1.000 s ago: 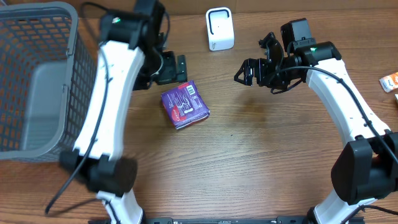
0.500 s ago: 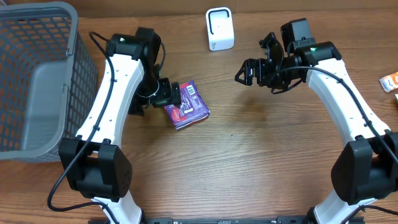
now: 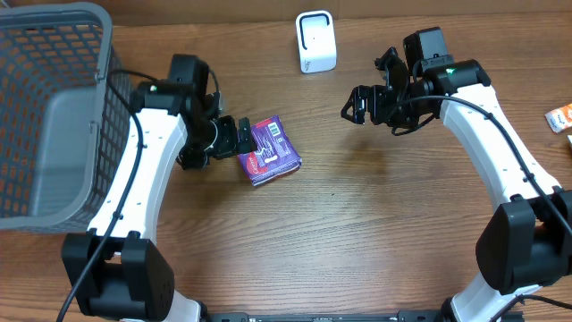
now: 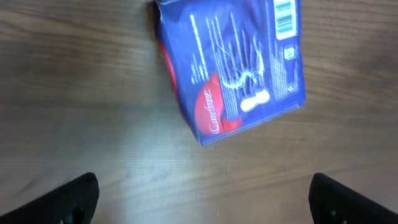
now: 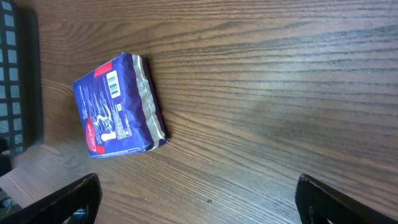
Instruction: Scan the item barcode
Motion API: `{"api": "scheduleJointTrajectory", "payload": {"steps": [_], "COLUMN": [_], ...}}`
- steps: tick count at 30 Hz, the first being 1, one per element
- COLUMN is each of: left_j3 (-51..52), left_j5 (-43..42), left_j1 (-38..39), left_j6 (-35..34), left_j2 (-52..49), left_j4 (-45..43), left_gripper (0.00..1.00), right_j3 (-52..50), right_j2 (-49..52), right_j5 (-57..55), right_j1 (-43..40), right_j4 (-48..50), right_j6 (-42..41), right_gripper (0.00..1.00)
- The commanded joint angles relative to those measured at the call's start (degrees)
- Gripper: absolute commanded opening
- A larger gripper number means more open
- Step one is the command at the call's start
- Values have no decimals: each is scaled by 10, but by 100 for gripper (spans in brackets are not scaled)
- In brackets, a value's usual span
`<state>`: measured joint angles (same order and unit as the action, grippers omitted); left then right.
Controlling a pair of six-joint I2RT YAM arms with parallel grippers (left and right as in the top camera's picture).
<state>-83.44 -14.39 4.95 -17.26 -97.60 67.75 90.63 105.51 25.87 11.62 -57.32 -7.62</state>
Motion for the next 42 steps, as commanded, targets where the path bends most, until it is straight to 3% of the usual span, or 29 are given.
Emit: {"api": "scheduleJointTrajectory", "payload": {"steps": [1,3,6,9,17,23,25,28,32,35,38,42], "left_j3": [81,114,150,179,242,246,246,242,207,154,74,-76], "left_j5": [-66,-81,-86,-86,-54,-45,-47,-54,-61,-16,100,321], "left_j1": [-21,-28,-33,-33,-10,1,5,7,7,7,8,26], "left_j6": [16,14,-16,-57,-179,-222,-221,-208,-174,-143,-140,-140], "left_j2": [-5,-6,-7,-7,-27,-63,-66,-65,-62,-52,-42,-39], "left_j4": [-73,-133,-207,-272,-371,-400,-400,-399,-351,-279,-176,-15], "left_gripper": [100,93,66,54,56,45,33,4,4,4,4,4], "right_j3": [-3,-3,-3,-3,-3,-3,-3,-3,-3,-3,-3,-3], "right_j2": [1,1,1,1,1,1,1,1,1,1,1,1], "right_j5": [-6,-6,-5,-5,-3,-3,-3,-3,-3,-4,-4,-4], "right_j1": [-1,-1,-1,-1,-1,-1,-1,-1,-1,-1,-1,-1], "right_j4": [-2,-2,-2,-2,-4,-7,-7,-9,-18,-21,-21,-21], "right_j6": [4,4,4,4,4,4,4,4,4,4,4,4], "right_gripper": [100,100,100,100,100,100,100,100,100,100,100,100]}}
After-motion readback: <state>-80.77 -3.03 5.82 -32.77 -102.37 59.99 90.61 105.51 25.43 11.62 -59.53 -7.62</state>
